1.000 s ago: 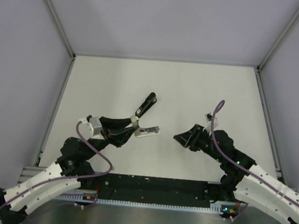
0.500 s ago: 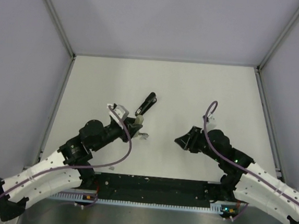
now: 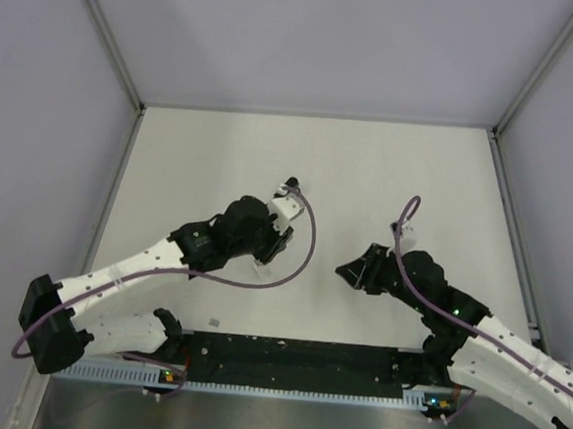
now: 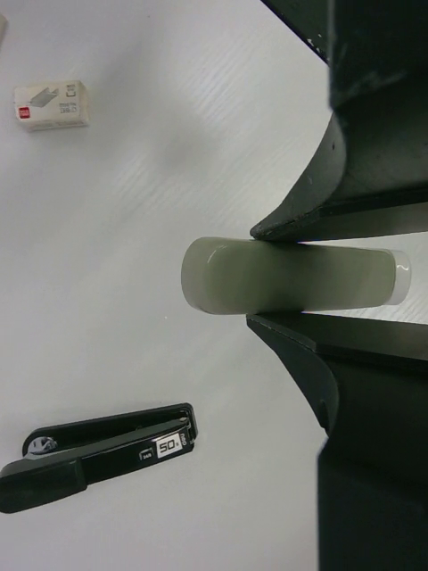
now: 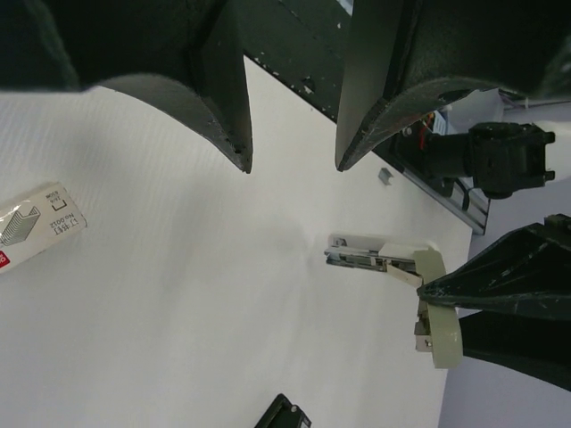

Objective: Unload the staples from the stapler

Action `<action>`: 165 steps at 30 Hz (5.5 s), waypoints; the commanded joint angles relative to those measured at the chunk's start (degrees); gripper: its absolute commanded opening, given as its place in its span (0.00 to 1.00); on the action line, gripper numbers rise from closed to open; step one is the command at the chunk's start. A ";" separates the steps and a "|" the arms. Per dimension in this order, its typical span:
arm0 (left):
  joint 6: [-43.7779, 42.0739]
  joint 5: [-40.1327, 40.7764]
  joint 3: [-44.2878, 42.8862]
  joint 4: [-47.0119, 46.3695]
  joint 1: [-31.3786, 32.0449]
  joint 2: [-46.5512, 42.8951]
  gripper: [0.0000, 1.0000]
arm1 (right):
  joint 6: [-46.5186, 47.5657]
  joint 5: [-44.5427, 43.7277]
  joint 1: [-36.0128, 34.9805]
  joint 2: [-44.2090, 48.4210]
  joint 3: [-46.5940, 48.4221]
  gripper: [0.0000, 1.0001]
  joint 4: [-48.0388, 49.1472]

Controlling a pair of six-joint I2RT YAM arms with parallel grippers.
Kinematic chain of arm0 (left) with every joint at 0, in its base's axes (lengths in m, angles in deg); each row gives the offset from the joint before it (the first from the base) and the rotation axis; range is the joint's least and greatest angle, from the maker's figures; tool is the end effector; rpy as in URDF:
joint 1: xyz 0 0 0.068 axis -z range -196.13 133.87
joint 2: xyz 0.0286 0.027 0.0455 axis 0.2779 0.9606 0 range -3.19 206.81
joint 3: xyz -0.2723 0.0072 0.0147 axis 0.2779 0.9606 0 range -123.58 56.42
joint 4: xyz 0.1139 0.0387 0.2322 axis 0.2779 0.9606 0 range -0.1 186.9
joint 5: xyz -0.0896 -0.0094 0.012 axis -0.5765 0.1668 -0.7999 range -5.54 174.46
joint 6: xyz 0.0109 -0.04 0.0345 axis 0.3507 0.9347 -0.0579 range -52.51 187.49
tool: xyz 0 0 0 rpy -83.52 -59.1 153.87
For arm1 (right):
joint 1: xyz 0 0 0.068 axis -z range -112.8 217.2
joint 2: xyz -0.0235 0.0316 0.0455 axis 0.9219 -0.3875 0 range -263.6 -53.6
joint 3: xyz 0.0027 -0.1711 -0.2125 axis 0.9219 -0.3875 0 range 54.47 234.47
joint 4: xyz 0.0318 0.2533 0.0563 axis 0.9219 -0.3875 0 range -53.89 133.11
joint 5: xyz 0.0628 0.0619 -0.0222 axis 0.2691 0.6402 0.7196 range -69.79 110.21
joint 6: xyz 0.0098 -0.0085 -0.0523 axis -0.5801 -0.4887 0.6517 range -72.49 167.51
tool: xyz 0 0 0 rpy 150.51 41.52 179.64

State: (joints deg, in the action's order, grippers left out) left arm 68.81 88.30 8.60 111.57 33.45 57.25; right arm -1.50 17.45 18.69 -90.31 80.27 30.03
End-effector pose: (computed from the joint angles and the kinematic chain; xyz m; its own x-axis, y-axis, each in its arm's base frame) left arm 0.1525 -0.1753 0.2864 -0.3820 0.4131 -0.8267 0.7153 0.6986 0.0186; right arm 0.1075 0.1190 0.2395 -0.7195 0.3245 -0.6140 -0.2683 0.6855 0.6768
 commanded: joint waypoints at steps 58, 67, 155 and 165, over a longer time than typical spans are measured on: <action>-1.50 10.15 -12.59 -8.11 4.91 -2.06 0.00 | 0.15 4.34 0.79 1.73 1.26 0.58 3.85; 10.44 0.74 1.92 -31.14 4.91 -20.88 0.00 | -9.77 14.80 0.87 -4.95 1.80 0.58 18.42; -4.92 -15.10 11.08 -32.58 6.32 -12.28 0.00 | -16.56 6.29 -0.88 -1.44 6.80 0.49 18.19; -7.82 1.32 9.93 -26.77 6.32 -12.46 0.00 | -9.09 -3.11 0.52 2.34 6.98 0.57 7.38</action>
State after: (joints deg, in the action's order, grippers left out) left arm 63.04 78.37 20.84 83.72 39.77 44.97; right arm -15.27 20.00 18.78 -90.55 84.45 41.09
